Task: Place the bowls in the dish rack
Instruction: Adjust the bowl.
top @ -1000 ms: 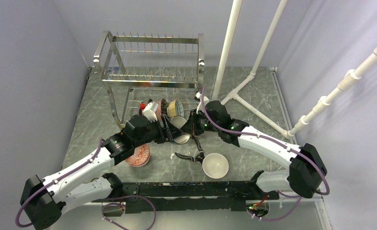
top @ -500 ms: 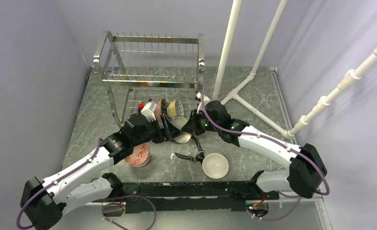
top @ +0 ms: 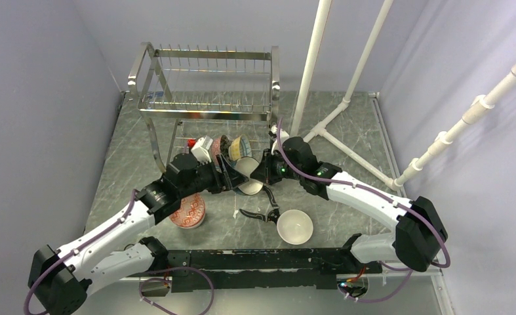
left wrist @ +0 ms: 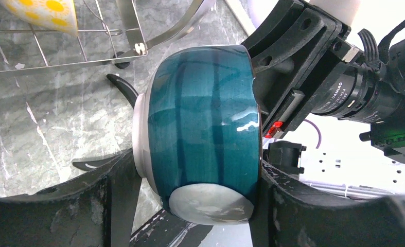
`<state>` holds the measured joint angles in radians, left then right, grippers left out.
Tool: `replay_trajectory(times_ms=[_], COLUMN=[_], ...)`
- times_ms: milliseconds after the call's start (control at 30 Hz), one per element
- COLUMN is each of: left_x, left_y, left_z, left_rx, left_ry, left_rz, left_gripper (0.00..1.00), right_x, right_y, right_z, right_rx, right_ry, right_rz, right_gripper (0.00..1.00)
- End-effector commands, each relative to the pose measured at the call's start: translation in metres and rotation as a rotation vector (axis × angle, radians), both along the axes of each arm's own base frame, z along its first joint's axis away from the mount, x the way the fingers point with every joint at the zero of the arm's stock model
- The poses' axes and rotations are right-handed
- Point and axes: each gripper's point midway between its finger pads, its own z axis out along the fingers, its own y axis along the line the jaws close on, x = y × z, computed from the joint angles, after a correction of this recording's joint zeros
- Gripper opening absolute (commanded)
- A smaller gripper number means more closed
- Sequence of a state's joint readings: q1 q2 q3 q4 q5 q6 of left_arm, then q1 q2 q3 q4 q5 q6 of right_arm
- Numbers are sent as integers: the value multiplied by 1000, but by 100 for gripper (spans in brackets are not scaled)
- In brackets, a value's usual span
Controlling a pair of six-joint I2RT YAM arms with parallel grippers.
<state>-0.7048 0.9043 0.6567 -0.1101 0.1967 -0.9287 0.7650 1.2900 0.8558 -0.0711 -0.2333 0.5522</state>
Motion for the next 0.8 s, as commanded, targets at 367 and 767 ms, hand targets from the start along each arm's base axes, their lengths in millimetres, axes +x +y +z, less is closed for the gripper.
replay_trajectory(times_ms=[367, 767], left_x=[1, 8], left_y=[-15, -5], left_z=[5, 9], left_rx=[-61, -56], left_ry=[6, -22], left_rz=[-74, -21], left_gripper=[72, 33], right_x=[10, 15], right_y=[15, 12], right_z=[45, 42], right_rx=[123, 114], right_ry=[-98, -97], right_rz=[17, 1], right_gripper=[1, 2])
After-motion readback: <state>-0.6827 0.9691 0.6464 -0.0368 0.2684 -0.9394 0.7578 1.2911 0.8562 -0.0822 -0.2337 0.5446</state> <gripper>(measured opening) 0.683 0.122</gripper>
